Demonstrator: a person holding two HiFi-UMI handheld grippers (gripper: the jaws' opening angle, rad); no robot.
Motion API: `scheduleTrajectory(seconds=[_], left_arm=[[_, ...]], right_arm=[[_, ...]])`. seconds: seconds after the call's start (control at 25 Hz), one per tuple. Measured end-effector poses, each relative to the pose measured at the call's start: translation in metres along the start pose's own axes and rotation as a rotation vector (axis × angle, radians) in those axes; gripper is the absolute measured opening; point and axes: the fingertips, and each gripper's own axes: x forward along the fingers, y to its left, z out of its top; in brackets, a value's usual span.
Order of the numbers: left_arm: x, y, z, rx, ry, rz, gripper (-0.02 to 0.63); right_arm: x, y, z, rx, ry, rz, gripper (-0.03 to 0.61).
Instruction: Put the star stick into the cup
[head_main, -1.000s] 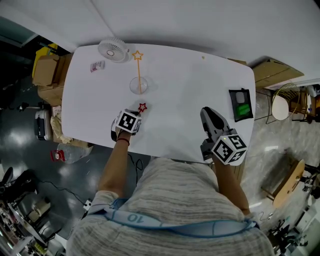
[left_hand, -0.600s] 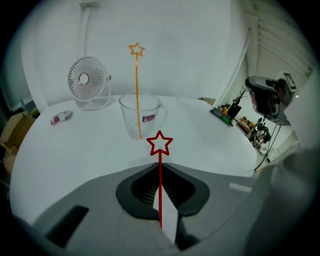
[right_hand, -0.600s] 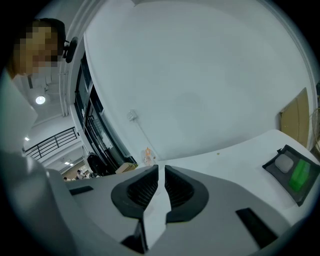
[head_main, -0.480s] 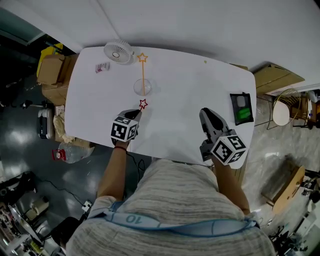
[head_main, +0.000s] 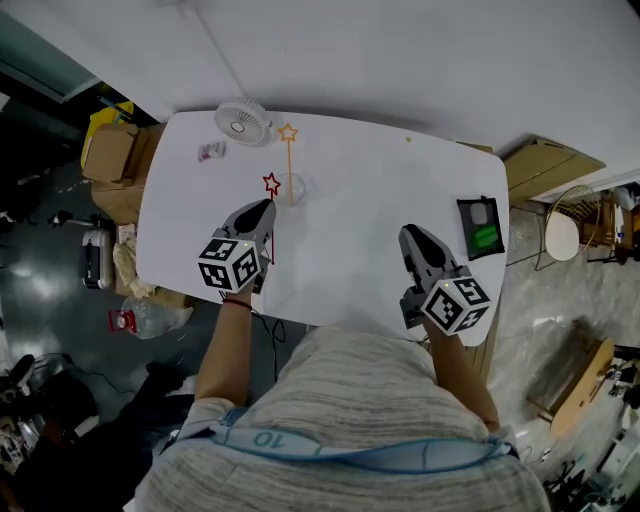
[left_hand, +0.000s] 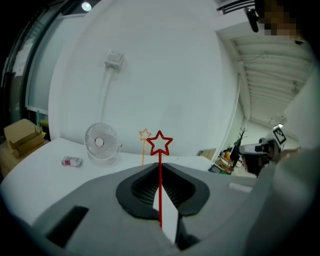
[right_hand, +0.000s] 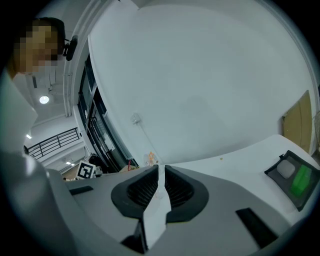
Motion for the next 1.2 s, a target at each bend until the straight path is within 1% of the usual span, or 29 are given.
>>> scheduleTrajectory(seconds=[0.12, 0.2, 0.36, 0.56, 0.76, 0.88, 1.0, 1.08, 1.2], left_arm=[[0.007, 0.004, 0.032, -0.034, -0.109, 0.0, 0.025], [0.012, 0.006, 0.048, -0.045, -0.156, 0.002, 0.025], [0.018, 0.004, 0.071, -0.037, -0.226, 0.001, 0.025], [0.022, 0.007, 0.09, -0.034, -0.294, 0.012, 0.025], [0.022, 0.017, 0.108, -0.021, -0.409, 0.052, 0.025], [0.024, 0.026, 0.112, -0.001, -0.465, 0.097, 0.025], [0.029, 0.034, 0.104, 0.002, -0.492, 0.13, 0.025], [0.033, 0.039, 0.095, -0.008, -0.492, 0.14, 0.025], [0.042, 0.043, 0.079, -0.021, -0.458, 0.15, 0.025]], right_arm=[[-0.001, 0.001, 0.004, -0.009, -0.003, 0.0, 0.022], [-0.001, 0.001, 0.005, -0.015, -0.003, -0.002, 0.023], [-0.005, -0.003, 0.006, -0.019, -0.004, -0.016, 0.023], [-0.01, -0.009, 0.009, -0.019, -0.011, -0.038, 0.022], [-0.014, -0.018, 0.009, -0.012, -0.017, -0.06, 0.021], [-0.014, -0.021, 0.009, -0.008, -0.016, -0.066, 0.023], [-0.015, -0.021, 0.007, -0.011, -0.012, -0.069, 0.023], [-0.014, -0.021, 0.007, -0.013, -0.008, -0.071, 0.023], [-0.014, -0.023, 0.006, -0.012, -0.006, -0.074, 0.021]])
